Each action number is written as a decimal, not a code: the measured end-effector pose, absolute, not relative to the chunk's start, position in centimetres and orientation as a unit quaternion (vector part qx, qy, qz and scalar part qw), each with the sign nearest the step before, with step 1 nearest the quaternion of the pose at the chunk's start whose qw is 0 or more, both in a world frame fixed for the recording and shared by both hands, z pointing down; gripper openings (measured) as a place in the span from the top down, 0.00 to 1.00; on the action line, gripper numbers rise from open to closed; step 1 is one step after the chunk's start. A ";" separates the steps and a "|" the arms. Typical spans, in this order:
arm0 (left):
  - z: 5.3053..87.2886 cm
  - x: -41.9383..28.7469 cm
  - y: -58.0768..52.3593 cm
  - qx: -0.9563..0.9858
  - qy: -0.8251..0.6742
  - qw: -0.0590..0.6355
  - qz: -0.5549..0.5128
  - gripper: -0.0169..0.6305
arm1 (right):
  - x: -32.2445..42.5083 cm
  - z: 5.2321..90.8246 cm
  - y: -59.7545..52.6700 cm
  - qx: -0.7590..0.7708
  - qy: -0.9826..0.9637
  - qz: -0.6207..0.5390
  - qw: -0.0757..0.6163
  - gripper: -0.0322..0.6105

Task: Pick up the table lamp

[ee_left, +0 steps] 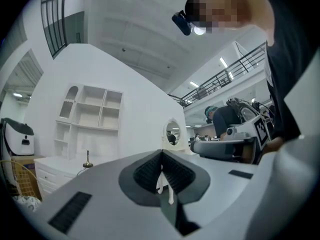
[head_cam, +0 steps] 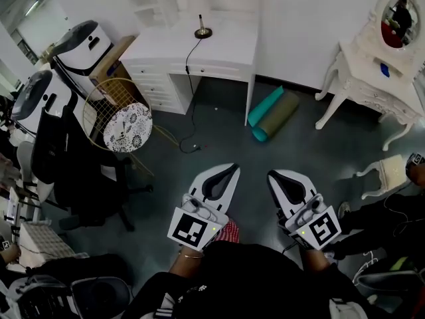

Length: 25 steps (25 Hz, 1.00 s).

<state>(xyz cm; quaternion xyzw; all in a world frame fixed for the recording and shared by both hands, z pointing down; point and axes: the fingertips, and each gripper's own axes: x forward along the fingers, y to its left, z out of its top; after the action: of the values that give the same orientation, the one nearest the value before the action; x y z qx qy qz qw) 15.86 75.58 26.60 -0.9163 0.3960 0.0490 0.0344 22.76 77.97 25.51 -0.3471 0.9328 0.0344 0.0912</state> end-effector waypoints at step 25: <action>26.8 7.8 58.2 -0.928 0.368 0.017 0.060 0.95 | 15.5 25.1 60.2 -0.399 0.911 0.022 0.105 0.93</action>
<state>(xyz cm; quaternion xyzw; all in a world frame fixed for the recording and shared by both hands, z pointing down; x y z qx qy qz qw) 7.81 58.20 26.81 -0.9276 0.3682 0.0601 0.0170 15.49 60.17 25.07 -0.3986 0.9108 0.0223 0.1053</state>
